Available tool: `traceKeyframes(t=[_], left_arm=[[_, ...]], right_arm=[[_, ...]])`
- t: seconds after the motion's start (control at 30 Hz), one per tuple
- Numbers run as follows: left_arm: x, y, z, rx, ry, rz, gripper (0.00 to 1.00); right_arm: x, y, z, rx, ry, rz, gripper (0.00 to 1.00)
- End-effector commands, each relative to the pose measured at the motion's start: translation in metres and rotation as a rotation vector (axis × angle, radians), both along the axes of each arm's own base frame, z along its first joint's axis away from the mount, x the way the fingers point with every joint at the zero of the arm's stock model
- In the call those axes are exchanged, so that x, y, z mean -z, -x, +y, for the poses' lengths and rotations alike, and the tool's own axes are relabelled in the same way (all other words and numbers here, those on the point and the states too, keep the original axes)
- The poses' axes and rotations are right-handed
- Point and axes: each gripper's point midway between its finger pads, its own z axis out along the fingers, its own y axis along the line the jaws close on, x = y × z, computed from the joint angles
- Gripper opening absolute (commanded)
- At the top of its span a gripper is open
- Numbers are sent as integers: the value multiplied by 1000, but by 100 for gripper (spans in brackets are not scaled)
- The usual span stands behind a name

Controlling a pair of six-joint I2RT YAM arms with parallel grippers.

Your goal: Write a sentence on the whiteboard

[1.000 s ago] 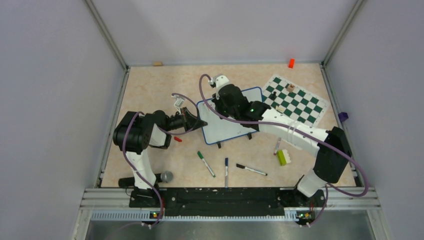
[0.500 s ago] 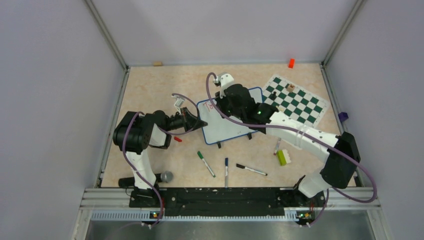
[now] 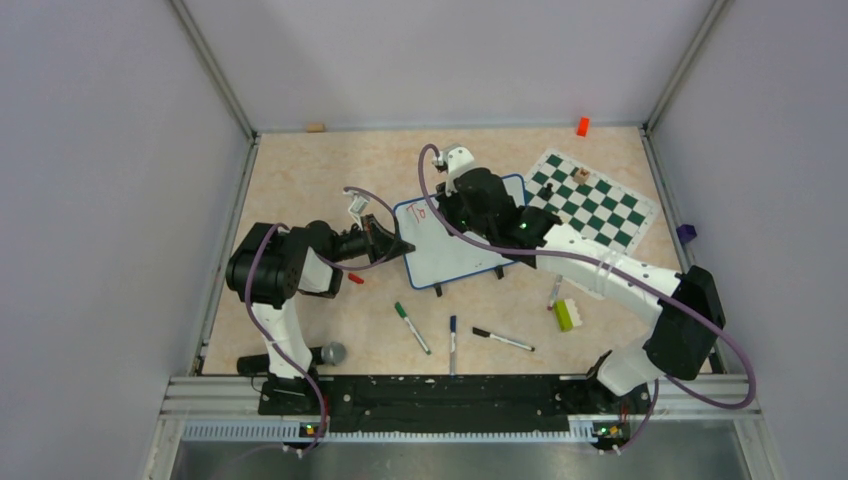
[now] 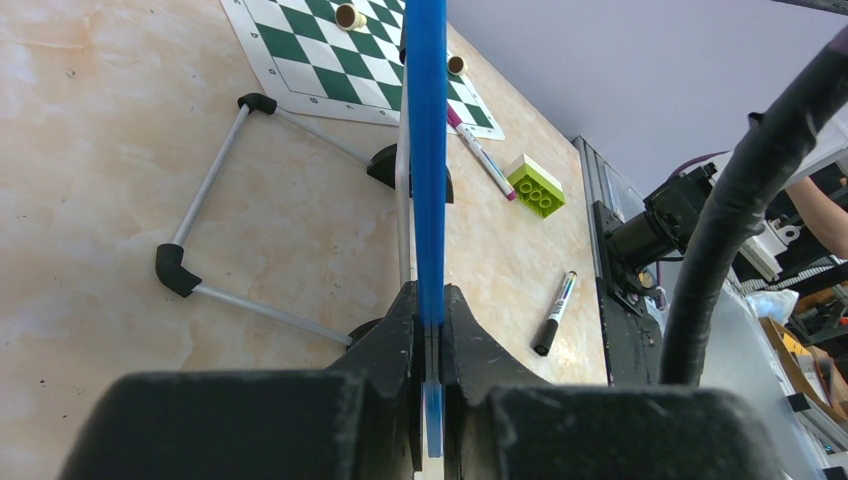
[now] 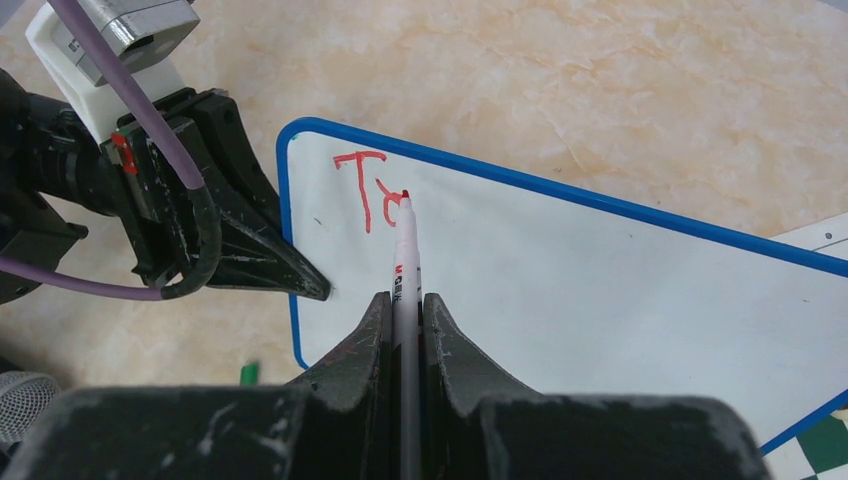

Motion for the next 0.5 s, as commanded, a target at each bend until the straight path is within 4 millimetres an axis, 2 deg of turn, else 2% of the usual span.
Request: traceKeyframes(t=[0.0, 0.47], left_arm=[[-10, 12, -3, 74, -7, -150, 0], [-9, 12, -3, 75, -8, -151, 0]], right_arm=[[-19, -3, -5, 18, -49, -34, 0], [-9, -5, -3, 18, -21, -6, 0]])
